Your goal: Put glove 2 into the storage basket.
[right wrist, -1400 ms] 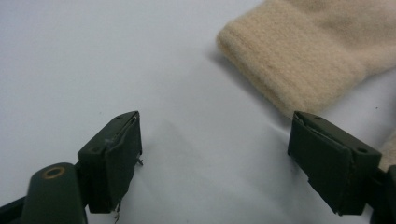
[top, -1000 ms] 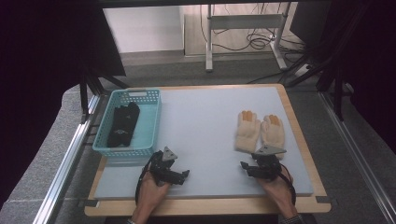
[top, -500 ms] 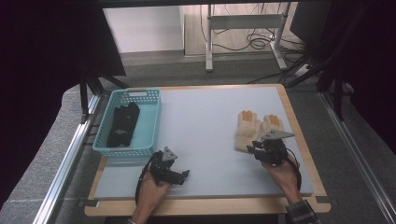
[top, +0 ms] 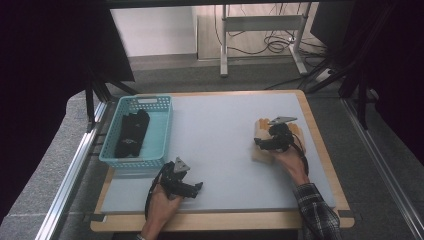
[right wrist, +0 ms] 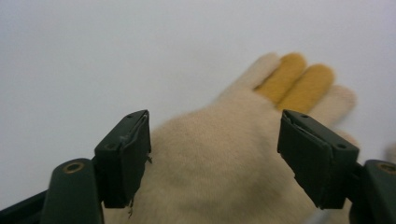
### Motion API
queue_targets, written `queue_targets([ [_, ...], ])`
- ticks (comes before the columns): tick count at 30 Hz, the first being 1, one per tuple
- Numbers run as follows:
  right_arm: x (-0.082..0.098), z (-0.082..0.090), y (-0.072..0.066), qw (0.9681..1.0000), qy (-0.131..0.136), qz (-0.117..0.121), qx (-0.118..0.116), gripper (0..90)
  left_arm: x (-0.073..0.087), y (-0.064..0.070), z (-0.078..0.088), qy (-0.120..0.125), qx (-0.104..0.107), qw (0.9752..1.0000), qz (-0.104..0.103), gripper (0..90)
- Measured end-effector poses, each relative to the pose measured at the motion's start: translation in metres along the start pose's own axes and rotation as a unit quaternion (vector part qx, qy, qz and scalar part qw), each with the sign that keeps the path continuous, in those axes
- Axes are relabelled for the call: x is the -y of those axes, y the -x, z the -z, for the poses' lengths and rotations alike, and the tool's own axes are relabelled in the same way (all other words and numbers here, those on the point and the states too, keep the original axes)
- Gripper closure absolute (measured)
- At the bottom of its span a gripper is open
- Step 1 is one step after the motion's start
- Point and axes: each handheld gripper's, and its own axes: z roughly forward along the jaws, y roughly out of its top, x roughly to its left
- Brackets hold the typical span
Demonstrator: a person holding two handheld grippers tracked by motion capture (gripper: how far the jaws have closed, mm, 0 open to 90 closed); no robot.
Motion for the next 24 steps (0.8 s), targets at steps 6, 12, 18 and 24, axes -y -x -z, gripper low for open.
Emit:
queue_targets([
  [6,0.004,-0.023,-0.006,0.9988,-0.035,0.022,0.026,36.2,0.0,0.0,0.0,0.001,0.0,1.0,0.0,0.7],
  [12,0.006,-0.016,-0.006,0.9988,-0.033,0.005,0.036,56.0,0.0,0.0,0.0,0.0,0.0,1.0,0.0,0.7],
  [18,0.0,0.008,-0.014,0.9997,0.004,-0.007,0.024,69.4,0.0,0.0,0.0,0.0,0.0,1.0,0.0,0.7],
  [24,-0.012,0.038,-0.051,0.9994,0.031,0.018,-0.001,74.8,0.0,0.0,0.0,-0.001,0.0,1.0,-0.001,0.7],
])
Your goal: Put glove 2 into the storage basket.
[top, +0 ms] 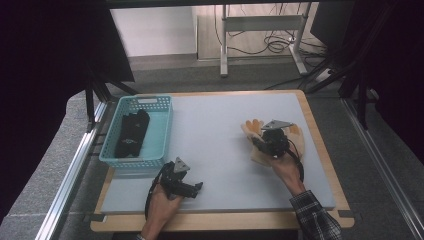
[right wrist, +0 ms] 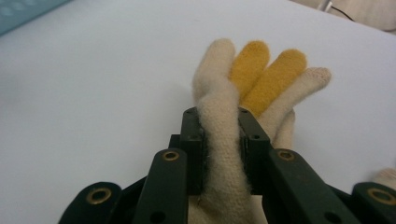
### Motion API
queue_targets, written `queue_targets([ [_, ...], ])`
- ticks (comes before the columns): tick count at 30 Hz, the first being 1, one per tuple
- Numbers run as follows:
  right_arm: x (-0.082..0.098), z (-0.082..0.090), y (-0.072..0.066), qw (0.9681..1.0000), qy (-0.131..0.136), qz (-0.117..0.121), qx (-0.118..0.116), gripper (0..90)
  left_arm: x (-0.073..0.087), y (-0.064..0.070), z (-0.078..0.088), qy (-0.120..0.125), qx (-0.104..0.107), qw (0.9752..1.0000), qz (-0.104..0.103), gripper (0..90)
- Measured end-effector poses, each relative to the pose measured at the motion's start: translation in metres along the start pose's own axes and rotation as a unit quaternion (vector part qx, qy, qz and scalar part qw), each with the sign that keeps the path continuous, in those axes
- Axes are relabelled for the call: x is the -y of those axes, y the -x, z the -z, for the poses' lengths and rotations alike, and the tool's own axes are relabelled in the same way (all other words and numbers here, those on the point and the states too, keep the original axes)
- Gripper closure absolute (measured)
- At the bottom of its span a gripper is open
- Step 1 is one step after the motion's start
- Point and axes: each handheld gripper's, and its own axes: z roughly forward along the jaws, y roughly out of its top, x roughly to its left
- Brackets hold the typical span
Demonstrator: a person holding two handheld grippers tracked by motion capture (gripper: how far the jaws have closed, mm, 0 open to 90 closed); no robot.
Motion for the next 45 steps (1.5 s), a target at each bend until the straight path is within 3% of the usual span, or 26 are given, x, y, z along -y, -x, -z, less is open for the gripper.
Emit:
queue_targets([
  [5,-0.004,0.006,-0.027,0.9996,0.008,0.017,-0.023,74.6,0.0,0.0,0.0,0.0,0.0,1.0,-0.001,0.7],
  [9,0.0,-0.003,-0.054,0.999,0.004,0.028,-0.035,72.3,0.0,0.0,0.0,0.001,0.0,1.0,0.001,0.8],
  [10,0.005,-0.012,-0.064,0.9987,-0.002,0.029,-0.041,68.9,0.0,0.0,0.0,0.001,0.0,1.0,0.001,0.8],
  [12,0.011,-0.019,-0.072,0.9982,-0.007,0.03,-0.052,58.8,0.0,0.0,0.0,0.0,0.0,1.0,-0.002,0.8],
  [13,0.011,-0.019,-0.072,0.9982,-0.007,0.03,-0.052,58.8,0.0,0.0,0.0,0.0,0.0,1.0,-0.002,0.8],
  [14,0.015,-0.024,-0.079,0.9972,-0.01,0.035,-0.065,47.0,0.0,0.0,0.0,0.0,0.0,1.0,-0.002,0.8],
  [18,0.012,-0.016,-0.075,0.9974,0.002,0.036,-0.062,39.5,0.0,0.0,0.0,0.001,0.0,1.0,0.0,0.8],
  [20,0.012,-0.007,-0.061,0.9983,0.007,0.026,-0.052,45.7,0.0,0.0,0.0,0.0,0.0,1.0,-0.001,0.8],
  [22,0.016,-0.001,-0.048,0.999,0.001,0.016,-0.043,58.1,0.0,0.0,0.0,0.0,0.0,1.0,-0.001,0.8],
  [23,0.016,-0.001,-0.048,0.999,0.001,0.016,-0.043,58.1,0.0,0.0,0.0,0.0,0.0,1.0,-0.001,0.8],
  [24,0.024,0.002,-0.036,0.9992,-0.007,0.002,-0.038,67.9,0.0,0.0,0.0,0.0,0.0,1.0,-0.001,0.8],
  [26,0.028,0.002,-0.034,0.9992,-0.011,-0.002,-0.038,69.7,0.0,0.0,0.0,0.0,0.0,1.0,0.0,0.8],
  [27,0.038,-0.002,-0.029,0.999,-0.025,-0.01,-0.035,71.3,0.0,0.0,0.0,0.0,0.0,1.0,0.0,0.8],
  [32,0.055,-0.011,-0.031,0.9978,-0.041,-0.016,-0.05,72.2,0.0,0.0,0.0,0.0,0.0,1.0,0.0,0.8],
  [37,0.059,-0.014,-0.047,0.9966,-0.037,-0.008,-0.073,72.1,0.0,0.0,0.0,0.0,0.0,1.0,0.0,0.8],
  [38,0.058,-0.013,-0.051,0.9968,-0.035,0.003,-0.071,71.2,0.0,0.0,0.0,0.0,0.0,1.0,0.0,0.8],
  [41,0.056,-0.01,-0.048,0.9971,-0.03,0.002,-0.07,69.1,0.0,0.0,0.0,0.0,0.0,1.0,0.0,0.8],
  [44,0.054,0.002,-0.03,0.9985,-0.018,-0.01,-0.05,66.4,0.0,0.0,0.0,0.0,0.0,1.0,0.0,0.8],
  [45,0.054,0.002,-0.03,0.9985,-0.018,-0.01,-0.05,66.4,0.0,0.0,0.0,0.0,0.0,1.0,0.0,0.8],
])
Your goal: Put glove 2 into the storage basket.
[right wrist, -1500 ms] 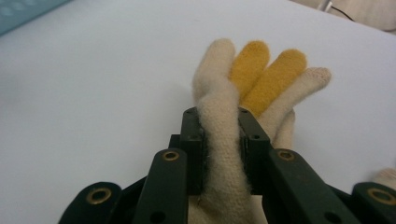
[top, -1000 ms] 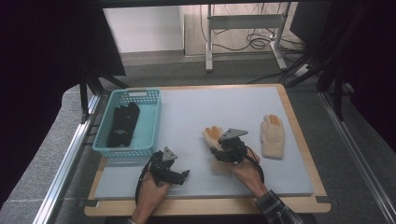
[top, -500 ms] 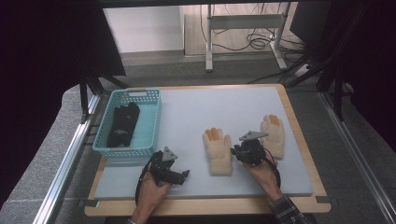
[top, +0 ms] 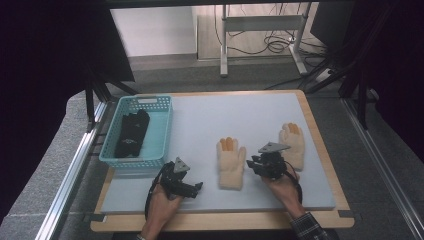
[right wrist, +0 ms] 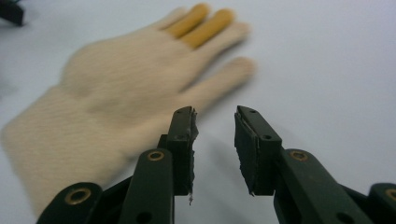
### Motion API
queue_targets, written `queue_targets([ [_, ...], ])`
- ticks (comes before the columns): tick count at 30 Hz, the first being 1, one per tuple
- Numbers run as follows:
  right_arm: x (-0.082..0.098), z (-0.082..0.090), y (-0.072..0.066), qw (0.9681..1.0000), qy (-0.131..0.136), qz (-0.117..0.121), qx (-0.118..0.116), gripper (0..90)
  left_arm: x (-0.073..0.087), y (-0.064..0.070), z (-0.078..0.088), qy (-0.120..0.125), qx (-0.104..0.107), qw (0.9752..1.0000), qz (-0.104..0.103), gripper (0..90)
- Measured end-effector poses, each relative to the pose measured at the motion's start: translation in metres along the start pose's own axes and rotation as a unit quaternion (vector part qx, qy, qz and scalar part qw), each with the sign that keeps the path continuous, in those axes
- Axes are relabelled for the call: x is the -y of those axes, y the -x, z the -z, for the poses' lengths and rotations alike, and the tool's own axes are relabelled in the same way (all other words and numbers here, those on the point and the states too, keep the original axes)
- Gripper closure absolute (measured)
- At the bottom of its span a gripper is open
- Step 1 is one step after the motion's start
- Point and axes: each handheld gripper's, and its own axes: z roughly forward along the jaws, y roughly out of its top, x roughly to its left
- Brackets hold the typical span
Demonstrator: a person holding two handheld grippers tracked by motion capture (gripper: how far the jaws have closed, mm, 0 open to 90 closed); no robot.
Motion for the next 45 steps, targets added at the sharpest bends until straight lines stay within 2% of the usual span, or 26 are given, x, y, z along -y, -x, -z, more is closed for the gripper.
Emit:
queue_targets([
  [1,-0.001,0.011,0.013,0.9998,0.008,-0.01,0.013,67.0,0.0,0.0,0.0,0.0,0.0,1.0,0.0,0.8],
  [2,-0.001,0.011,0.013,0.9998,0.008,-0.01,0.013,67.0,0.0,0.0,0.0,0.0,0.0,1.0,0.0,0.8],
  [3,-0.001,0.024,0.028,0.9993,0.012,-0.019,0.031,69.1,0.0,0.0,0.0,0.0,0.0,1.0,0.0,0.8],
  [4,-0.001,0.024,0.028,0.9993,0.012,-0.019,0.031,69.1,0.0,0.0,0.0,0.0,0.0,1.0,0.0,0.8],
  [5,0.0,0.035,0.046,0.998,0.015,-0.03,0.053,71.8,0.0,0.0,0.0,-0.001,0.0,1.0,0.0,0.8],
  [6,0.0,0.035,0.046,0.998,0.015,-0.03,0.053,71.8,0.0,0.0,0.0,-0.001,0.0,1.0,0.0,0.8],
  [7,0.001,0.039,0.053,0.9974,0.016,-0.034,0.062,72.9,0.0,0.0,0.0,-0.001,0.0,1.0,0.0,0.8],
  [9,0.007,0.053,0.084,0.9935,0.013,-0.058,0.097,74.9,0.0,0.0,0.0,0.0,0.0,1.0,0.0,0.7],
  [10,0.007,0.053,0.084,0.9935,0.013,-0.058,0.097,74.9,0.0,0.0,0.0,0.0,0.0,1.0,0.0,0.8],
  [11,0.012,0.059,0.101,0.9901,0.012,-0.074,0.119,74.9,0.0,0.0,0.0,0.0,0.0,1.0,0.0,0.8],
  [13,0.017,0.064,0.115,0.9866,0.01,-0.087,0.137,74.6,0.0,0.0,0.0,0.0,0.0,1.0,0.0,0.7],
  [14,0.017,0.064,0.115,0.9866,0.01,-0.087,0.137,74.6,0.0,0.0,0.0,0.0,0.0,1.0,0.0,0.7],
  [15,0.022,0.068,0.128,0.9832,0.01,-0.102,0.152,71.5,0.0,0.0,0.0,0.0,0.0,1.0,0.0,0.8],
  [16,0.024,0.068,0.131,0.9819,0.009,-0.107,0.156,69.6,0.0,0.0,0.0,0.0,0.0,1.0,0.0,0.7],
  [18,0.028,0.068,0.137,0.9807,0.008,-0.117,0.157,66.9,0.0,0.0,0.0,0.0,0.0,1.0,0.0,0.8],
  [19,0.034,0.066,0.144,0.9796,0.005,-0.131,0.152,63.5,0.0,0.0,0.0,0.0,0.0,1.0,0.0,0.7],
  [25,0.044,0.054,0.148,0.9791,-0.008,-0.141,0.146,61.4,0.0,0.0,0.0,0.0,0.0,1.0,0.0,0.7],
  [27,0.049,0.05,0.149,0.9794,-0.002,-0.153,0.131,69.6,0.0,0.0,0.0,0.0,0.0,1.0,0.0,0.8],
  [28,0.049,0.05,0.149,0.9794,-0.002,-0.153,0.131,69.6,0.0,0.0,0.0,0.0,0.0,1.0,0.0,0.8],
  [30,0.048,0.05,0.148,0.9811,-0.001,-0.156,0.114,83.1,0.0,0.0,0.0,0.0,0.0,1.0,0.0,0.7],
  [32,0.048,0.05,0.147,0.9815,-0.001,-0.156,0.111,85.5,0.0,0.0,0.0,0.0,0.0,1.0,0.0,0.8],
  [34,0.044,0.052,0.143,0.9817,-0.006,-0.146,0.122,87.5,0.0,0.0,0.0,0.0,0.0,1.0,0.0,0.8],
  [39,0.033,0.064,0.135,0.9834,0.013,-0.136,0.12,87.7,0.0,0.0,0.0,0.0,0.0,1.0,0.0,0.8],
  [41,0.021,0.072,0.125,0.9858,0.021,-0.117,0.118,87.8,0.0,0.0,0.0,0.0,0.0,1.0,0.0,0.8],
  [43,0.018,0.072,0.123,0.9861,0.022,-0.115,0.118,87.8,0.0,0.0,0.0,0.0,0.0,1.0,0.0,0.7],
  [45,0.007,0.072,0.111,0.9885,0.027,-0.099,0.112,87.8,0.0,0.0,0.0,0.0,0.0,1.0,0.0,0.7],
])
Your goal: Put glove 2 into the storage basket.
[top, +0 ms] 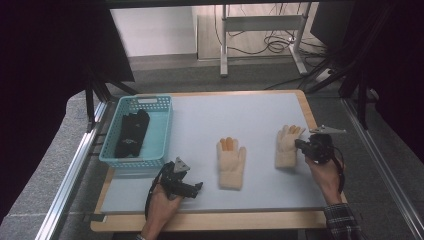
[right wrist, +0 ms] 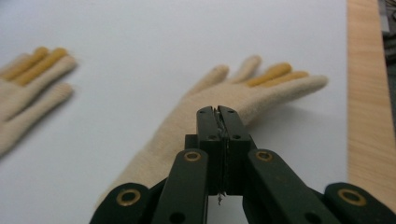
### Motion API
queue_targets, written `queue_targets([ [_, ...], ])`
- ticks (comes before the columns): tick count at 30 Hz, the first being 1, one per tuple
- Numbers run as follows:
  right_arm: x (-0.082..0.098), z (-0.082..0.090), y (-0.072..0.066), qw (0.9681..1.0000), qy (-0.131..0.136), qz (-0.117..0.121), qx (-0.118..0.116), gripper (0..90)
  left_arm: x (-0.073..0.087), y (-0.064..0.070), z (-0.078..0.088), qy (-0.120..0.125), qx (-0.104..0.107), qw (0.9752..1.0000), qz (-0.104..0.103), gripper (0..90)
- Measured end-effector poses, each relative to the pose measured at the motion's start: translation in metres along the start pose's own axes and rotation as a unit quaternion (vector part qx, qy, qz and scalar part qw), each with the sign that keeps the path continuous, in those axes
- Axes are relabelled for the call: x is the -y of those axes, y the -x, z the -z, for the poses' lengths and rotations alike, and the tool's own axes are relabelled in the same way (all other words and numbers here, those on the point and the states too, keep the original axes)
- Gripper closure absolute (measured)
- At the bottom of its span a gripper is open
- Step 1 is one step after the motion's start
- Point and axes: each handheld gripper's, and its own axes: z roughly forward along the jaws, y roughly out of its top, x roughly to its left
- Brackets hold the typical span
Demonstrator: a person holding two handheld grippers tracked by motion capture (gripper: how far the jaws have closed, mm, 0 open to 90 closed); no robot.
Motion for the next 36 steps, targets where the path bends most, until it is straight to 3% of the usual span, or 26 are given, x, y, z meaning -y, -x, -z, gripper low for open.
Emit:
queue_targets([
  [2,-0.002,0.0,-0.003,1.0,0.001,0.003,-0.002,87.8,0.0,0.0,0.0,0.0,0.0,1.0,0.0,0.8],
  [6,-0.017,-0.005,-0.029,0.9994,0.01,0.023,-0.024,87.6,0.0,0.0,0.0,0.0,0.0,1.0,0.0,0.8],
  [7,-0.017,-0.005,-0.029,0.9994,0.01,0.023,-0.024,87.6,0.0,0.0,0.0,0.0,0.0,1.0,0.0,0.8],
  [11,-0.03,-0.022,-0.06,0.9972,0.01,0.046,-0.058,85.4,0.0,0.0,0.0,0.0,0.0,1.0,0.0,0.8],
  [16,-0.037,-0.037,-0.077,0.995,0.013,0.059,-0.079,77.8,0.0,0.0,0.0,0.0,0.0,1.0,0.0,0.8],
  [21,-0.033,-0.043,-0.073,0.9949,0.001,0.063,-0.079,72.5,0.0,0.0,0.0,0.0,0.0,1.0,0.0,0.8],
  [26,-0.023,-0.051,-0.067,0.9934,-0.007,0.071,-0.09,60.7,0.0,0.0,0.0,0.0,0.0,1.0,0.0,0.8],
  [28,-0.019,-0.059,-0.068,0.9914,-0.013,0.087,-0.097,52.7,0.0,0.0,0.0,-0.001,0.0,1.0,0.0,0.8],
  [33,-0.014,-0.073,-0.072,0.9881,-0.021,0.105,-0.11,46.4,0.0,0.0,0.0,0.0,0.0,1.0,0.0,0.8],
  [36,-0.009,-0.087,-0.075,0.9853,-0.032,0.135,-0.1,44.1,0.0,0.0,0.0,0.0,0.0,1.0,0.0,0.8],
])
